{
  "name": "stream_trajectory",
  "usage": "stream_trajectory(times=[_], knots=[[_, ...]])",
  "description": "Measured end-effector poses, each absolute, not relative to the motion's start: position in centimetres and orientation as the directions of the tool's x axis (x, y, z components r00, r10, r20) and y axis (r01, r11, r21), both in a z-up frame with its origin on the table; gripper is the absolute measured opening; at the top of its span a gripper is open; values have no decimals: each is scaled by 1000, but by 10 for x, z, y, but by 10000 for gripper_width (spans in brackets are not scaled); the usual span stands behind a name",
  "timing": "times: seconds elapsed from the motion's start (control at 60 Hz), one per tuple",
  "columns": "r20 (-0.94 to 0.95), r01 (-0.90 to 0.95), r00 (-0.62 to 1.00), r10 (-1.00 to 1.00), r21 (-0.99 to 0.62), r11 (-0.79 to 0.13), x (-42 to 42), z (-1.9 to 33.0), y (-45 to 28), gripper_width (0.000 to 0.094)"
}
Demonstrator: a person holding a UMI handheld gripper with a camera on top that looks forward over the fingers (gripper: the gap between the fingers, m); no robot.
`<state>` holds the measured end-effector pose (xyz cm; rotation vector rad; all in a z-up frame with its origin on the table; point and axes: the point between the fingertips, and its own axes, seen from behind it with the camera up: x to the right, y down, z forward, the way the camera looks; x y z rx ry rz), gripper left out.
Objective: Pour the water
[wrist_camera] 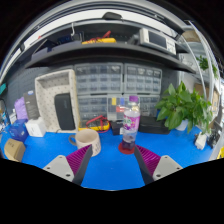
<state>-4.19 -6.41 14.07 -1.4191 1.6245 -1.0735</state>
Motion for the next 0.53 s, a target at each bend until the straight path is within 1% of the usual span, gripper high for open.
stream_trajectory(times=[0.15, 0.233, 0.417, 0.533], knots=[[-2, -357, -116, -993, -933, 44, -72, 199, -25, 869], [7, -341, -98, -995, -939, 27, -86, 224, -6, 863], [15, -332, -48, -999, -943, 2, -107, 259, 31, 862], [2, -333, -21, -1000, -943, 5, -117, 270, 47, 859]])
